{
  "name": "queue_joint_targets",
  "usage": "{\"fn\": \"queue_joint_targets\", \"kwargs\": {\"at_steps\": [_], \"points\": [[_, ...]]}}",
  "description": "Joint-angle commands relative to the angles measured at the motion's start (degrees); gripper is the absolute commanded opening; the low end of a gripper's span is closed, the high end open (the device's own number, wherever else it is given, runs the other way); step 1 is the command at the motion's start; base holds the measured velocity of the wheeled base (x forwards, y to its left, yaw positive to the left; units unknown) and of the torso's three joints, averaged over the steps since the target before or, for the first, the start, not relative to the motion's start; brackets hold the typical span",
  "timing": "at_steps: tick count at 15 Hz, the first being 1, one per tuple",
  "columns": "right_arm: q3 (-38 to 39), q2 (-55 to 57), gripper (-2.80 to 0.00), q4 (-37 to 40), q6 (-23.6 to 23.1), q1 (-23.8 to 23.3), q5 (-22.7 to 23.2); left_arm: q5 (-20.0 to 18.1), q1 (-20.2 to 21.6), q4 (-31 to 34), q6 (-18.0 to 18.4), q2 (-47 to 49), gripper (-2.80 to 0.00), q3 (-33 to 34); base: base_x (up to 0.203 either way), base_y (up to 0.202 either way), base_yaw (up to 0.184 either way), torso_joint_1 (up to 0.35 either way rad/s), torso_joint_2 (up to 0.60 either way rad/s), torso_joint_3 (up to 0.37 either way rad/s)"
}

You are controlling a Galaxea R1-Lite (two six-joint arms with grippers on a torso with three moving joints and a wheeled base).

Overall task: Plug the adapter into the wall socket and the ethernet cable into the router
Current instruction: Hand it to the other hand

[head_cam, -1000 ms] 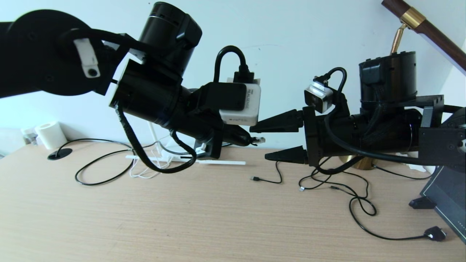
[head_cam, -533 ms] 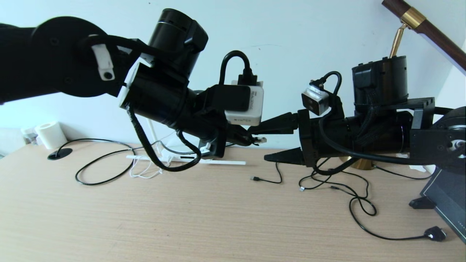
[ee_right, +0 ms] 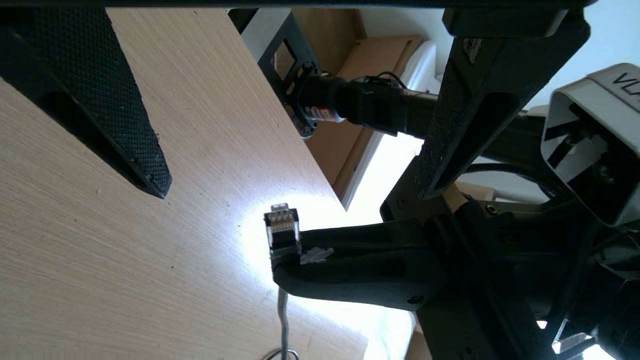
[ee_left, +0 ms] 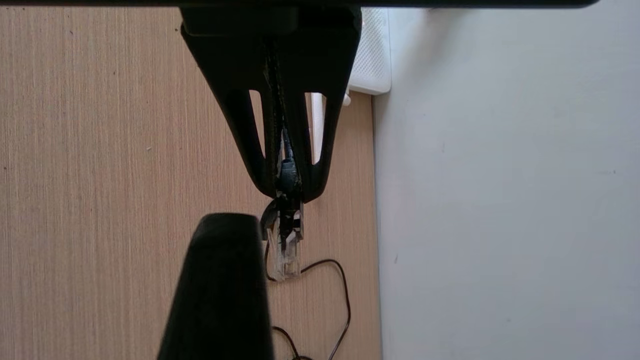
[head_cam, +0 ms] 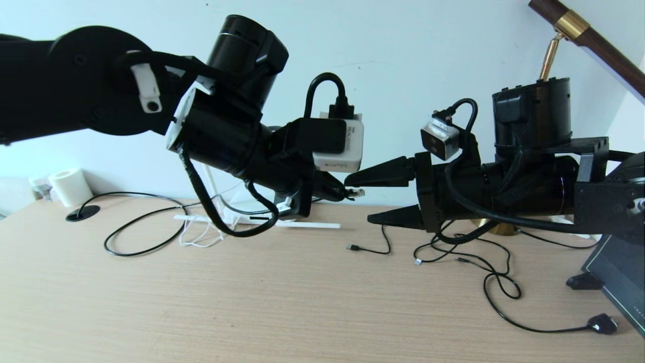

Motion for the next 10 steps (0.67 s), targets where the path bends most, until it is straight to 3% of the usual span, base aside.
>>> {"fn": "queue_joint_targets", "kwargs": {"at_steps": [1, 10], "points": [[0.39, -0.37, 0.00, -0.60, 0.26, 0.03, 0.08, -0.10, -0.05, 0.11, 0.32, 0.11, -2.80, 0.03, 0.000, 0.000, 0.000, 0.000, 0.00, 0.000], [1.70, -1.51, 0.00, -1.83, 2.37, 0.21, 0.25, -1.20, -0.06, -0.06, 0.67, -0.07, -2.80, 0.38, 0.000, 0.000, 0.000, 0.000, 0.00, 0.000]]}}
